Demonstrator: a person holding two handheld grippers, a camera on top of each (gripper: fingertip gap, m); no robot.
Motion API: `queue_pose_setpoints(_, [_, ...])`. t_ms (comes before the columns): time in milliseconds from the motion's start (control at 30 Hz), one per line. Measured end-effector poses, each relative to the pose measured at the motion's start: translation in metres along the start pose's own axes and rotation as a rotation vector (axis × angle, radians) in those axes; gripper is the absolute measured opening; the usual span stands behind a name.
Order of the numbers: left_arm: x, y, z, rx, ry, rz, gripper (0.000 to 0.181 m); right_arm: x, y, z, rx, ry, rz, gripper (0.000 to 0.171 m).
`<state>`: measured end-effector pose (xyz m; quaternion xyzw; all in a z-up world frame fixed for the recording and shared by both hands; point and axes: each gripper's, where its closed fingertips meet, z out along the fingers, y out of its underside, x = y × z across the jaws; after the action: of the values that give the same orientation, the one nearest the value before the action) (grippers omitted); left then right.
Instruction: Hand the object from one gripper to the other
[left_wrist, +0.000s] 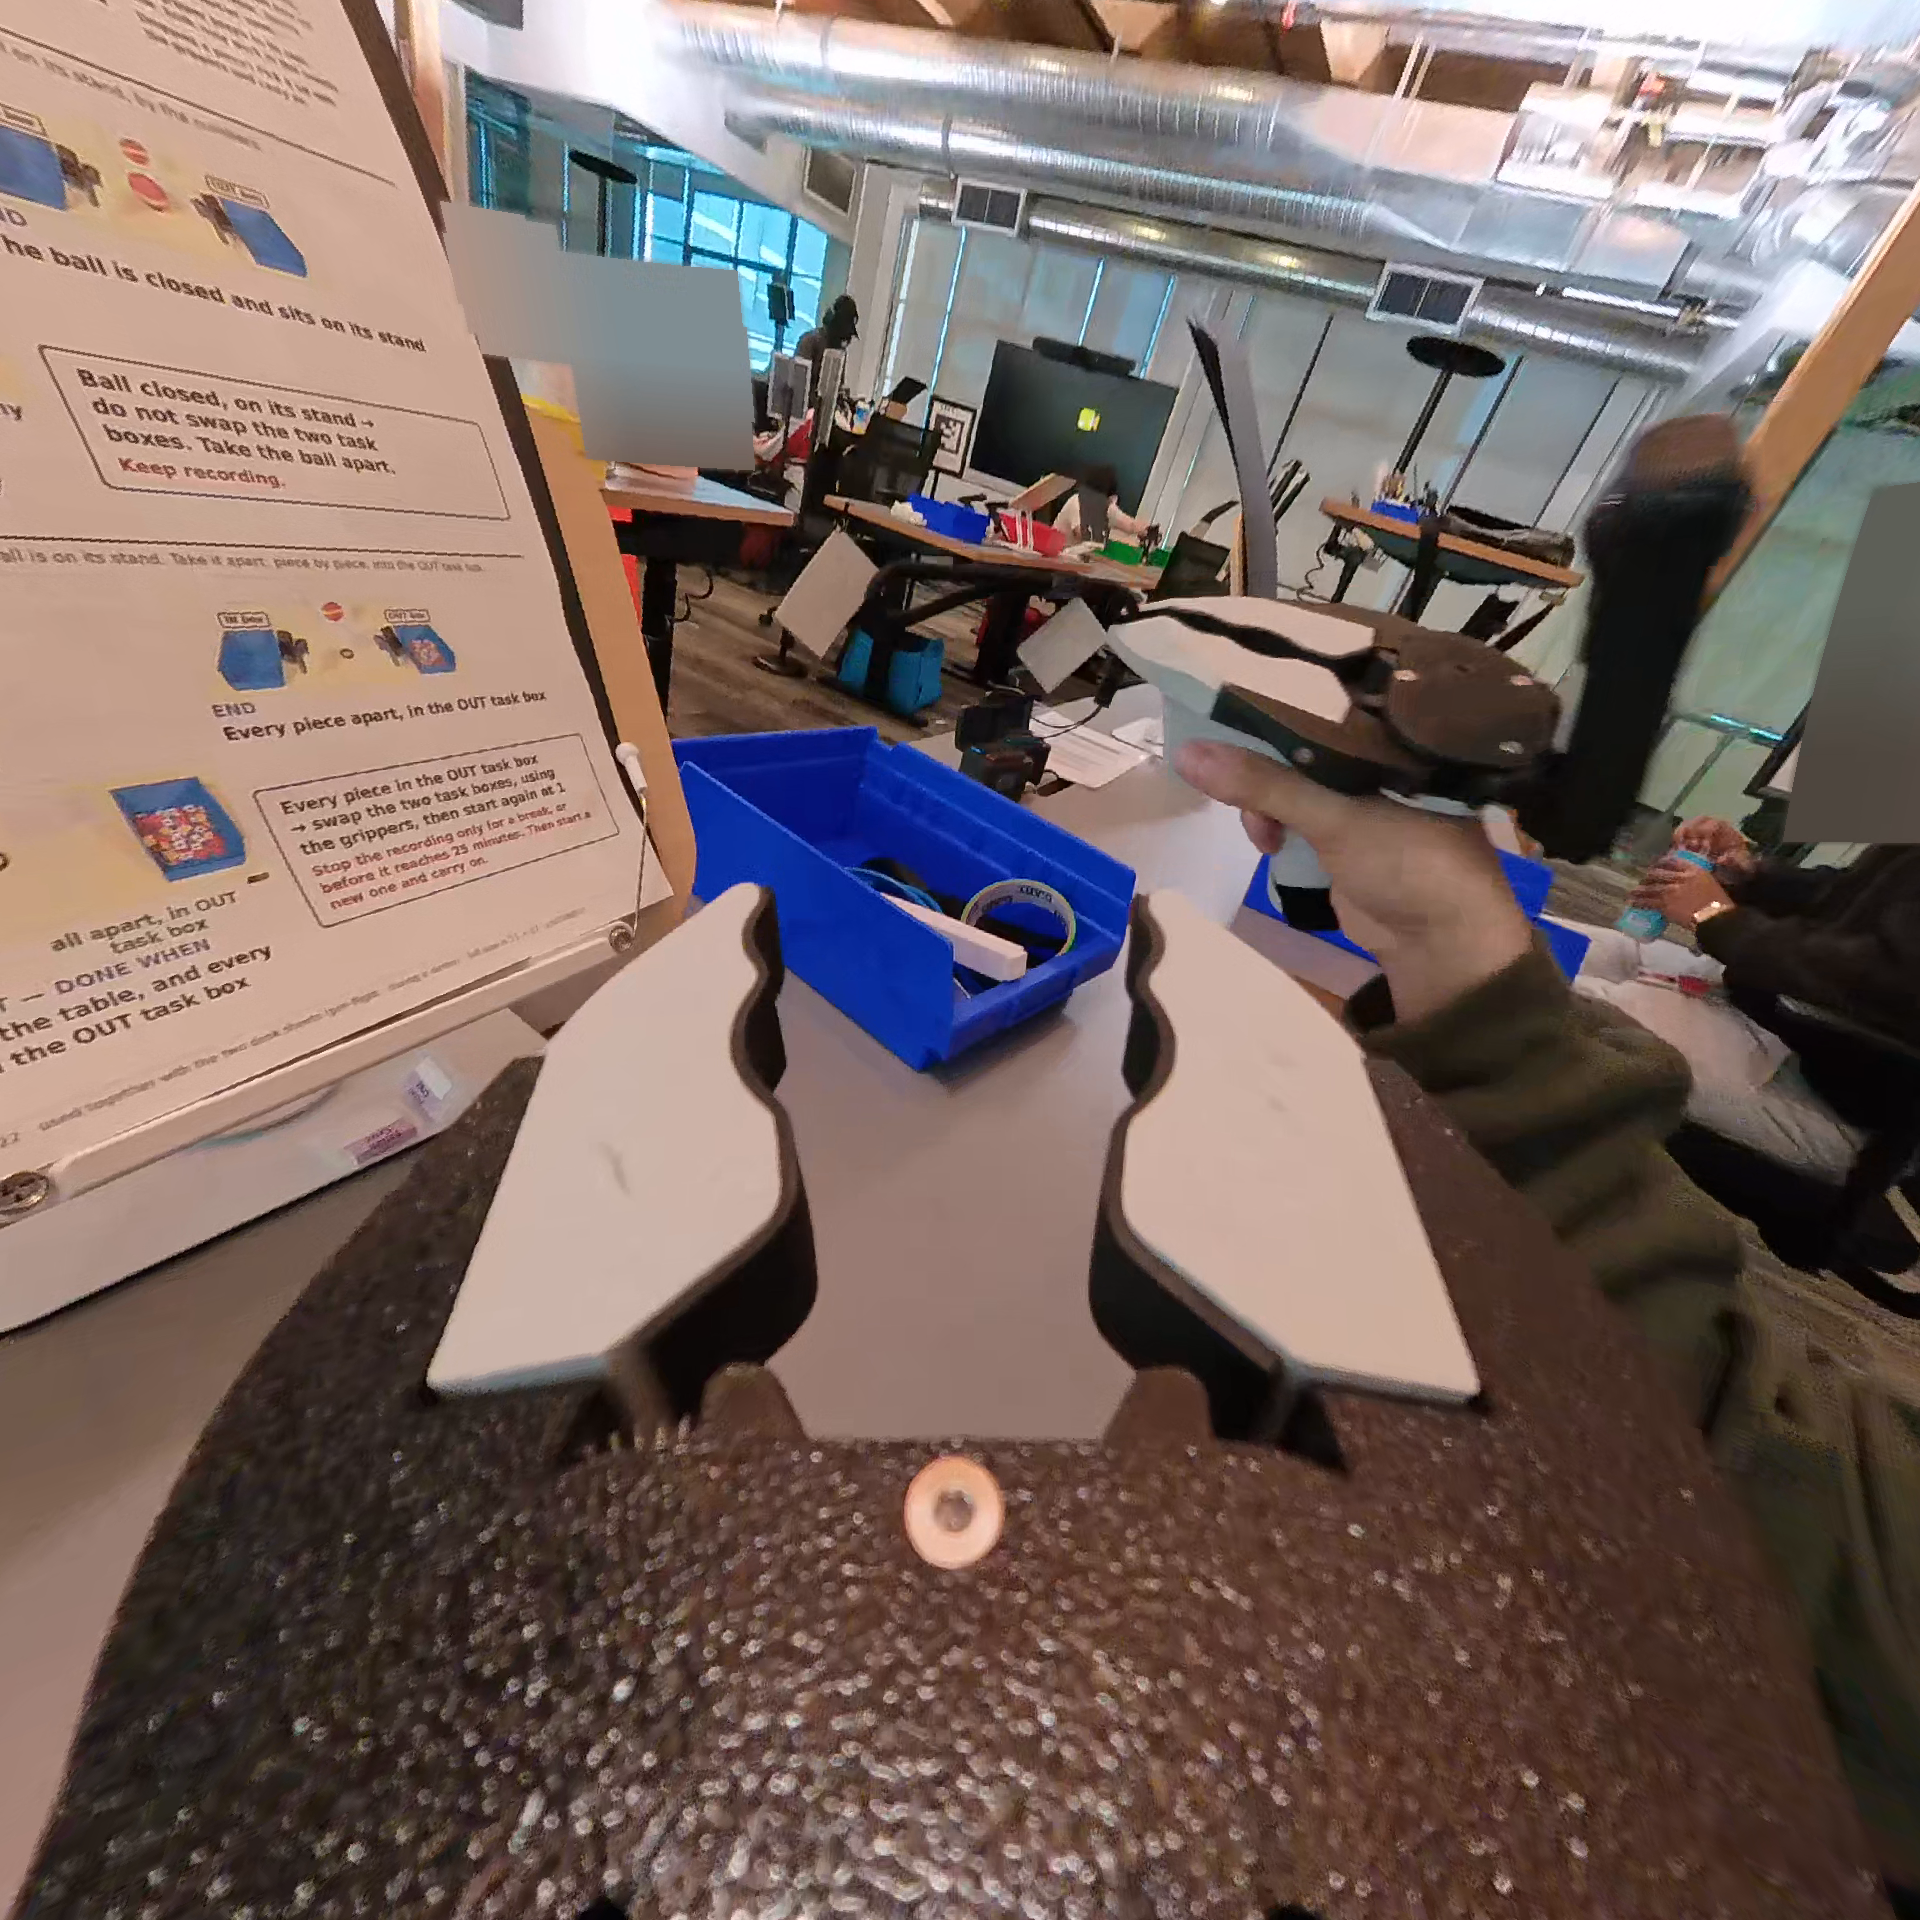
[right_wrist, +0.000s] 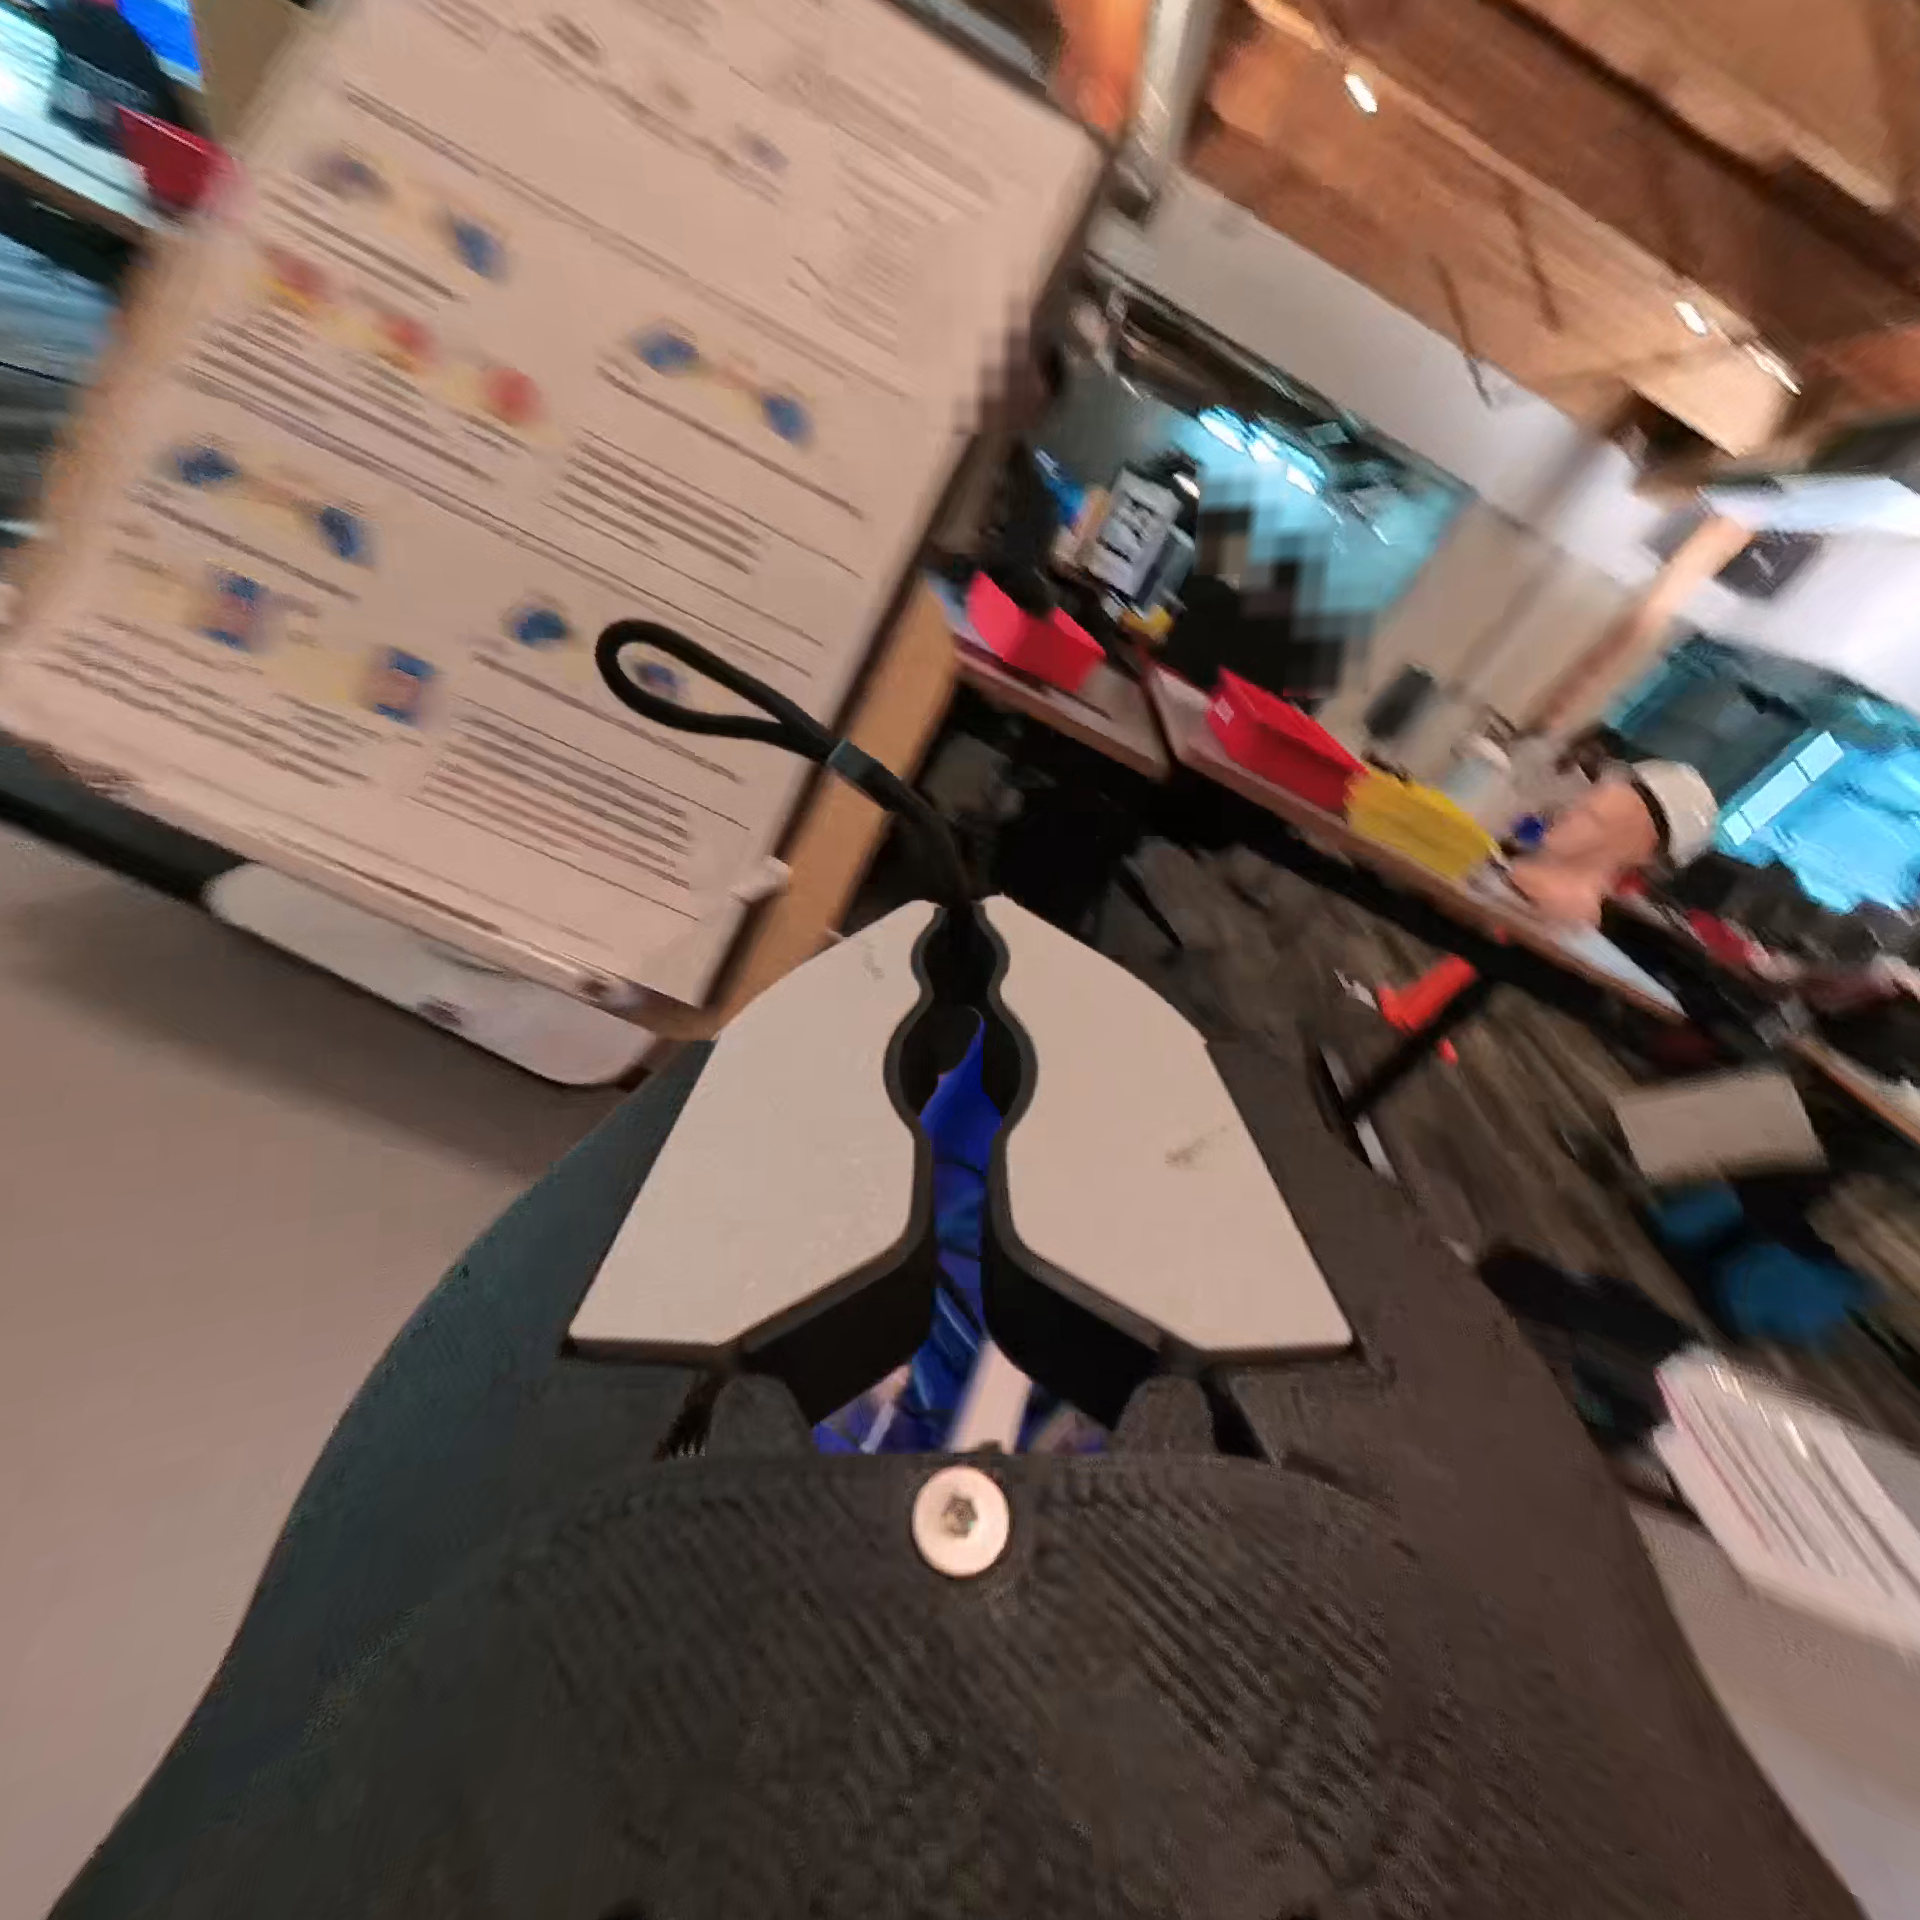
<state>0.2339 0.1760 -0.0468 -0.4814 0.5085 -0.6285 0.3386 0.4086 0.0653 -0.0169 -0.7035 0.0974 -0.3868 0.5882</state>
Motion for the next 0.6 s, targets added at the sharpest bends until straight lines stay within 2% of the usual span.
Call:
queue_pose_setpoints(33, [0.0,0.001,0.0,-0.005,0.0,0.002,0.062,0.018,0.019,0.006,-0.034,0.054,0.035,0.004])
queue_pose_setpoints(167, [-0.004,0.001,-0.002,-0.007,-0.009,-0.003,0.056,0.055,0.106,0.035,-0.171,0.119,0.279,0.003])
queue_pose_setpoints(300, [-0.007,0.001,-0.002,-0.002,-0.008,-0.014,0.052,0.054,0.166,0.049,-0.255,0.081,0.48,0.003])
queue_pose_setpoints(467, [-0.008,0.006,0.0,-0.02,-0.011,-0.007,0.051,0.055,0.172,0.048,-0.269,0.091,0.518,0.005])
queue_pose_setpoints(533, [-0.008,0.008,0.001,-0.026,-0.008,-0.008,0.051,0.053,0.174,0.049,-0.284,0.092,0.52,0.031])
queue_pose_setpoints(600, [-0.008,0.009,0.002,-0.033,-0.012,-0.007,0.051,0.054,0.171,0.049,-0.284,0.099,0.501,0.039])
